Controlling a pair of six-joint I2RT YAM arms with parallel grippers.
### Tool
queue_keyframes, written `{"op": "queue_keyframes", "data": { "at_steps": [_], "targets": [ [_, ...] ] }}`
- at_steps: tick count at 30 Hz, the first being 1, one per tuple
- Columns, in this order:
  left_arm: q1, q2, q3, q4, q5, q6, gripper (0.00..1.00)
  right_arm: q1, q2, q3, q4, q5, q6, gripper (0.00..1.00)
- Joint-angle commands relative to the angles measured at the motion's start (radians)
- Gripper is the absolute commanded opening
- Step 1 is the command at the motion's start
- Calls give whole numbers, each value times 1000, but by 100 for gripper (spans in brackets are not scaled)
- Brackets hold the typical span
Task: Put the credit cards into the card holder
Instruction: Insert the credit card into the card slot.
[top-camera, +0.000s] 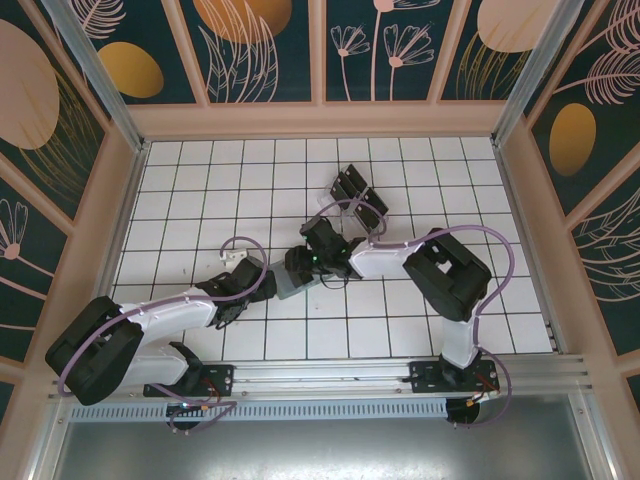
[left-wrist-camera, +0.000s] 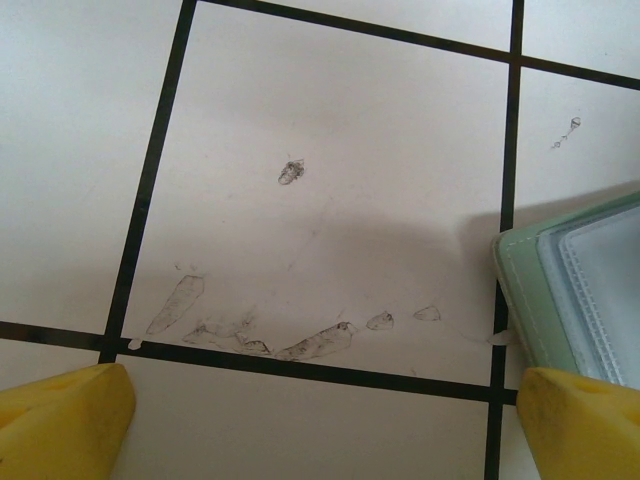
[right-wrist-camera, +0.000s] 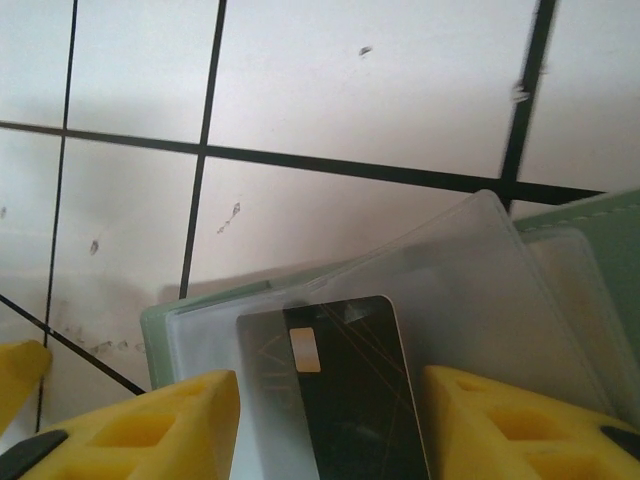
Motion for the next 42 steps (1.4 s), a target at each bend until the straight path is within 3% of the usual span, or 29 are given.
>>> {"op": "queue_keyframes", "data": {
  "at_steps": [1, 19, 34, 42],
  "targets": [
    [-3, -3, -28, -65, 9, -2, 98, 31, 44, 42, -86, 45, -43, 51],
    [-3, -18, -7, -99, -38, -80, 99, -13, -68, 57, -154, 69, -133, 51],
    [-3, 53, 6, -99, -52, -103, 98, -31, -17, 36, -76, -39, -136, 36],
    [-3, 86, 11, -77, -43, -90, 98, -26, 20, 38, -62, -62, -120, 35]
  ]
}}
